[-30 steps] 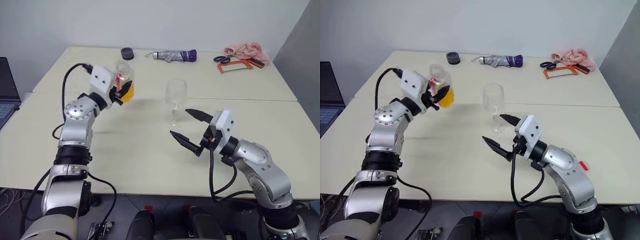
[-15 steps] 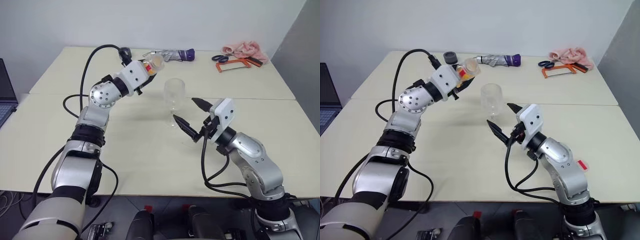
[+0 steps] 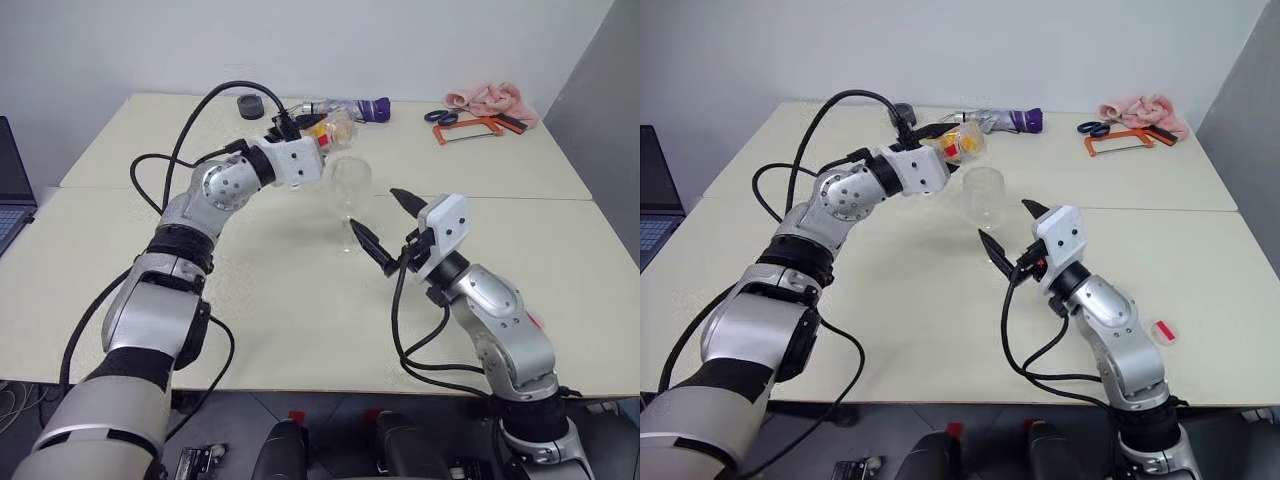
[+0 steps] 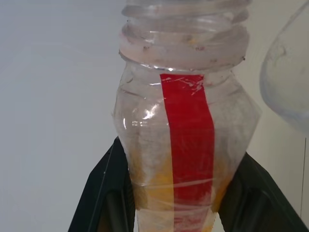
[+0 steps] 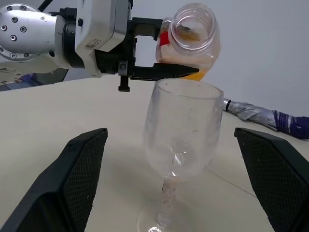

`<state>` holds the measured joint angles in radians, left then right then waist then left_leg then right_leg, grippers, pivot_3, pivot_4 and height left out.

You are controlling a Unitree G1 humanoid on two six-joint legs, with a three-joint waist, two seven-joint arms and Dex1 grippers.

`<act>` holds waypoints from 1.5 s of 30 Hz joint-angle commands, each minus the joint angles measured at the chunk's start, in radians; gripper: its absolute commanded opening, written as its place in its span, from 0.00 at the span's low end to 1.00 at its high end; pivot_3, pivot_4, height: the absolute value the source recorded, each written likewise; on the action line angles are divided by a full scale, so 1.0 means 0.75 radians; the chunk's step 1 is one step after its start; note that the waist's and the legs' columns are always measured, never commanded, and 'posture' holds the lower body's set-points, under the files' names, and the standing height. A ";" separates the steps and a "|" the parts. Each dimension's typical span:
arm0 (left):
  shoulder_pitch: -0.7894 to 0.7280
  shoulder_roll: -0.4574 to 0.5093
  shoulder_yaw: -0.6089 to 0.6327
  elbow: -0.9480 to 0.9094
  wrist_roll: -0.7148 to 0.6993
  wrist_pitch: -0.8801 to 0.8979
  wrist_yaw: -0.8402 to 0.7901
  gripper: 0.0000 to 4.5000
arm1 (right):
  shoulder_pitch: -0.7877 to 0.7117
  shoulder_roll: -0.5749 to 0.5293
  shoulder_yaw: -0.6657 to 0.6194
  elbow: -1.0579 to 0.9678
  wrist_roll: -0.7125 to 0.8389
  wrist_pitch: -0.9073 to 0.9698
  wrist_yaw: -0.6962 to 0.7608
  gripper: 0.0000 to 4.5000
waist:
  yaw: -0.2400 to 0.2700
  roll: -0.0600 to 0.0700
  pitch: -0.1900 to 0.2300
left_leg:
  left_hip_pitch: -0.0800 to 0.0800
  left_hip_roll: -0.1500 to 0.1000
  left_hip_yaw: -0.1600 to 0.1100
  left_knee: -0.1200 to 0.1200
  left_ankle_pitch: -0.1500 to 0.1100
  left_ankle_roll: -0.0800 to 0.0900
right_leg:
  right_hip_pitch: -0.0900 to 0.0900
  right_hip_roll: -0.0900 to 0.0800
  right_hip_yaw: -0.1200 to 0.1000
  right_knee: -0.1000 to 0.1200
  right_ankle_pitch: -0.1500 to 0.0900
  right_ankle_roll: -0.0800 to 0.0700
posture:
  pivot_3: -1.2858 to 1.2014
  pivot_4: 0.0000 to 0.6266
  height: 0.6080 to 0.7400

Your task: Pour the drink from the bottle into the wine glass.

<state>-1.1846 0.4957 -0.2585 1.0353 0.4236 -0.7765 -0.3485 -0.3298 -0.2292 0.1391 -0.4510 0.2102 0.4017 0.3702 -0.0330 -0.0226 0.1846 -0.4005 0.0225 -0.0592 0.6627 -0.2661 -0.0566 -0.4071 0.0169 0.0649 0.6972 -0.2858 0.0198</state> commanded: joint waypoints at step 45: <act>-0.261 0.111 -0.251 0.144 0.436 -0.080 0.557 0.38 | 0.076 0.051 0.015 -0.041 -0.045 -0.095 -0.024 1.00 | 0.001 0.000 0.000 | 0.000 0.000 0.000 0.000 0.000 0.000 | 0.000 0.000 0.000 0.001 0.000 0.000 | 0.52 0.24 1.00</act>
<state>-1.3381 0.5584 -0.4491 1.1500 0.7509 -0.8359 0.0393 -0.2790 -0.1946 0.1441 -0.4511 0.1782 0.3702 0.3503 -0.0326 -0.0226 0.1846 -0.4002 0.0221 -0.0590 0.6627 -0.2661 -0.0567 -0.4071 0.0166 0.0646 0.6977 -0.2859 0.0198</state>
